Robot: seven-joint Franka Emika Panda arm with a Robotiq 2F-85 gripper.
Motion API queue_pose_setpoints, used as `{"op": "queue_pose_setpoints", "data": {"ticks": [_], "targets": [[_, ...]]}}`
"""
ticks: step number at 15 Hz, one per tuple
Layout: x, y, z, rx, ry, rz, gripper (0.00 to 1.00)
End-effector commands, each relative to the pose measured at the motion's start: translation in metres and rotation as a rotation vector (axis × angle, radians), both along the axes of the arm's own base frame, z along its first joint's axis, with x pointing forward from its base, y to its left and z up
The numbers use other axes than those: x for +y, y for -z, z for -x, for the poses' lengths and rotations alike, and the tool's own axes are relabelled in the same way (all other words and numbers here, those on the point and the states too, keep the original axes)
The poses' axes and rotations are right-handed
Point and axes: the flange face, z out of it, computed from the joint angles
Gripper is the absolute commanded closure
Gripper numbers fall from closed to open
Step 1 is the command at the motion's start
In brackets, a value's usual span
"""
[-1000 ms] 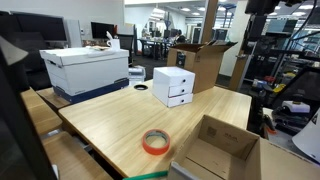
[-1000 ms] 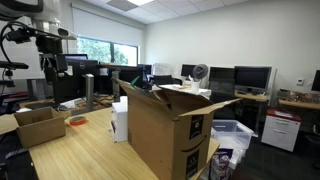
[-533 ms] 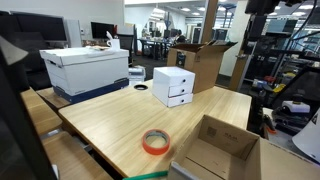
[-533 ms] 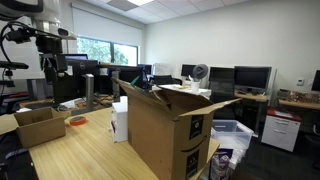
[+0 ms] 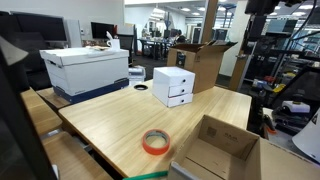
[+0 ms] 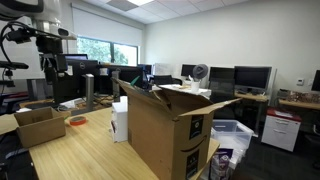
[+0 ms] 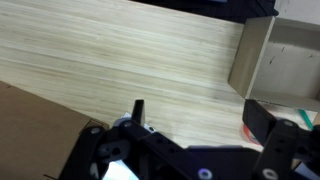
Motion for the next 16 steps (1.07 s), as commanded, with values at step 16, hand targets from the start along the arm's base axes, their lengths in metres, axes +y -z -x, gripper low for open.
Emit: {"op": "queue_pose_setpoints", "data": {"ticks": [16], "targets": [[0.008,0.001,-0.027,-0.006,0.02,-0.015,0.0]]}}
